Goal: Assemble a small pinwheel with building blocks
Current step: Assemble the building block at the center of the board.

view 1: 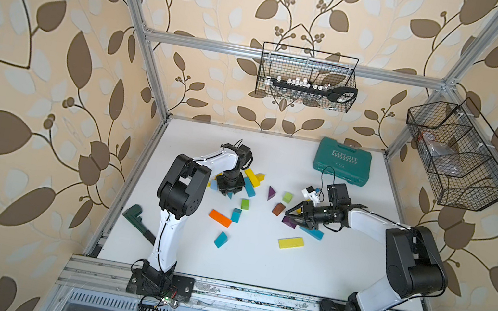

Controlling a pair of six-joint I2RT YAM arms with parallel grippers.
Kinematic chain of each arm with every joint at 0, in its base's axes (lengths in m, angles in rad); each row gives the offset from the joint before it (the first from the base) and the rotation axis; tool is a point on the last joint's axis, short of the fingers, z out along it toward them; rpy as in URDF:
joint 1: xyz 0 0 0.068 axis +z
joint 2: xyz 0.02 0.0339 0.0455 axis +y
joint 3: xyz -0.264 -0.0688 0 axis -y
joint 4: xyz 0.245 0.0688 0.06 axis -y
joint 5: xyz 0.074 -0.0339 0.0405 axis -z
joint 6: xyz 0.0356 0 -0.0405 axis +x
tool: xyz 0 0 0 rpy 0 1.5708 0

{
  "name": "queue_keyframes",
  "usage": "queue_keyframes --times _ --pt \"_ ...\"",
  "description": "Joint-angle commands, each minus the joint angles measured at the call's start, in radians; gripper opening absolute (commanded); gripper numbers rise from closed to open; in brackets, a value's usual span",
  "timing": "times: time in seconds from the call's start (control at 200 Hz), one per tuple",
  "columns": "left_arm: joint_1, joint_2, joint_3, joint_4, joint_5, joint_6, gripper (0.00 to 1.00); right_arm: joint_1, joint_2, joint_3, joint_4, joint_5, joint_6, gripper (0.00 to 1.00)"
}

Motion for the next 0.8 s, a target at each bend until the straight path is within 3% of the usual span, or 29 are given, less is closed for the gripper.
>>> queue_keyframes --times 0.0,0.105,0.375,0.69,0.795 --pt "0.009 0.010 0.022 -0.033 -0.026 -0.025 0.39 -0.005 0.005 -0.008 0.006 -0.007 -0.021 0.52" --pt "0.009 0.002 0.011 -0.029 -0.030 -0.038 0.34 -0.005 0.000 -0.009 0.007 -0.006 -0.019 0.51" --pt "0.027 0.003 0.019 -0.036 -0.046 -0.068 0.30 -0.004 -0.003 -0.013 0.020 -0.016 -0.013 0.52" --pt "0.029 -0.007 0.001 0.000 -0.009 -0.153 0.30 0.004 -0.015 -0.014 0.024 -0.023 -0.007 0.51" --pt "0.030 -0.002 -0.005 0.003 -0.001 -0.160 0.36 0.006 -0.019 -0.015 0.023 -0.022 -0.007 0.51"
